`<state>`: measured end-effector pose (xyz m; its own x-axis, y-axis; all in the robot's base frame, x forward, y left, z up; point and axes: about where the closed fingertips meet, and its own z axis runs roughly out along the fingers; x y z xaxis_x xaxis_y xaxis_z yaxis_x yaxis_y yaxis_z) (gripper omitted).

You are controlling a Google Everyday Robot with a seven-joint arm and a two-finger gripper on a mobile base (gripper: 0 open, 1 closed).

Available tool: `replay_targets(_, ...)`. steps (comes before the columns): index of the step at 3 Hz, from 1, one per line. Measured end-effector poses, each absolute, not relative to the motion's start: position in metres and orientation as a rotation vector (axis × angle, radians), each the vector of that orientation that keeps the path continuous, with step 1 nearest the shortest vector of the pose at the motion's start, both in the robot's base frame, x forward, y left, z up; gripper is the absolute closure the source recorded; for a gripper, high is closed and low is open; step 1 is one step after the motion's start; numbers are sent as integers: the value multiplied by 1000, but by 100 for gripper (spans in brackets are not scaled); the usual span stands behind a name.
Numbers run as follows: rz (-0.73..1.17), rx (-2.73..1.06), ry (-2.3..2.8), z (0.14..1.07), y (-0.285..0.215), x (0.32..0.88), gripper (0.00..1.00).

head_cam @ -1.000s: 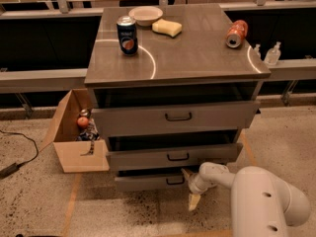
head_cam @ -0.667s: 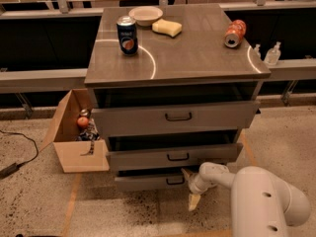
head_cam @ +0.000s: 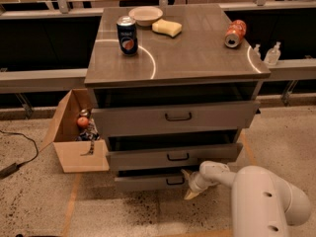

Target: Open bottom drawer

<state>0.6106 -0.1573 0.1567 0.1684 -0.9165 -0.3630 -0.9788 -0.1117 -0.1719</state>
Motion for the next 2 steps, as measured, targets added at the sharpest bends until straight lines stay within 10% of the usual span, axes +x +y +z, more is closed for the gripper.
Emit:
replay_targets(1,233,-2085,1800,164,-157,611,68)
replay_targets(2,233,-2085,1800,169,-158,611,67)
